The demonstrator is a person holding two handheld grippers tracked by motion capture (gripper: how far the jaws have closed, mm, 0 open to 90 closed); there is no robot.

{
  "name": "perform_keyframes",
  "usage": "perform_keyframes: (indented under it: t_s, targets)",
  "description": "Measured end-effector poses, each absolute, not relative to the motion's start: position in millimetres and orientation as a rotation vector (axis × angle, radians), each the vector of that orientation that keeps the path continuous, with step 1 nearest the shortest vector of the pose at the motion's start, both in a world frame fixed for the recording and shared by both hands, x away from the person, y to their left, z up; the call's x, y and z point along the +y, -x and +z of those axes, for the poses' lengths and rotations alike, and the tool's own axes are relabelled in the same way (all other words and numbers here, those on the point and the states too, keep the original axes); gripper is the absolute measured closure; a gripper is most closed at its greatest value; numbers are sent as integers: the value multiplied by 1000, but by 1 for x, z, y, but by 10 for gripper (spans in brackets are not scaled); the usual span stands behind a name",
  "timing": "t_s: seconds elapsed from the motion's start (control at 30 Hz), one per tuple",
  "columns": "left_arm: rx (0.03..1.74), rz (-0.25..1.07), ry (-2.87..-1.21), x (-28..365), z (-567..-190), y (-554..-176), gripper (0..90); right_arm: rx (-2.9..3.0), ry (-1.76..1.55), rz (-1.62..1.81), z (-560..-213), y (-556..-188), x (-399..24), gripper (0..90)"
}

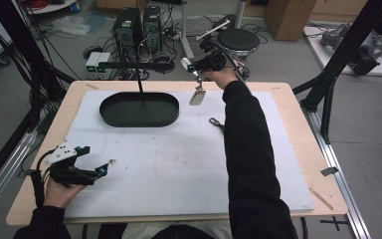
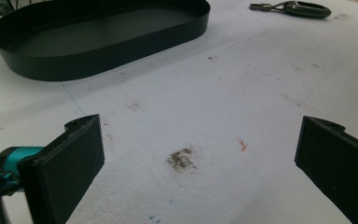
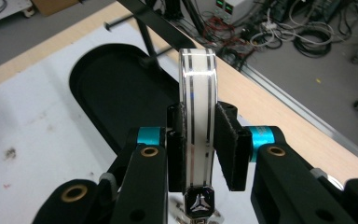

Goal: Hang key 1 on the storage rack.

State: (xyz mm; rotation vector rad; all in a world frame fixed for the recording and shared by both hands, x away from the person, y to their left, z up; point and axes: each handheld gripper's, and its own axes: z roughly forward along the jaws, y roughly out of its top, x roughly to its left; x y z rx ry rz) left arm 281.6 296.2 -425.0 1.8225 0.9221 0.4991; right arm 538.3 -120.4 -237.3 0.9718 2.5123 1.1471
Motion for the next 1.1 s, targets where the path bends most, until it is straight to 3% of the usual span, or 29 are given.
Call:
perform_keyframes:
  t_s: [0.63,1.1]
  targets:
    - [908,486,-1816,296,-426,-282,17,2576,-794,1204,-227,-542,-37,753]
    - [899,482,-1825,296,-426,-283,17,2542,-744,1261,-219,-556,-11,752]
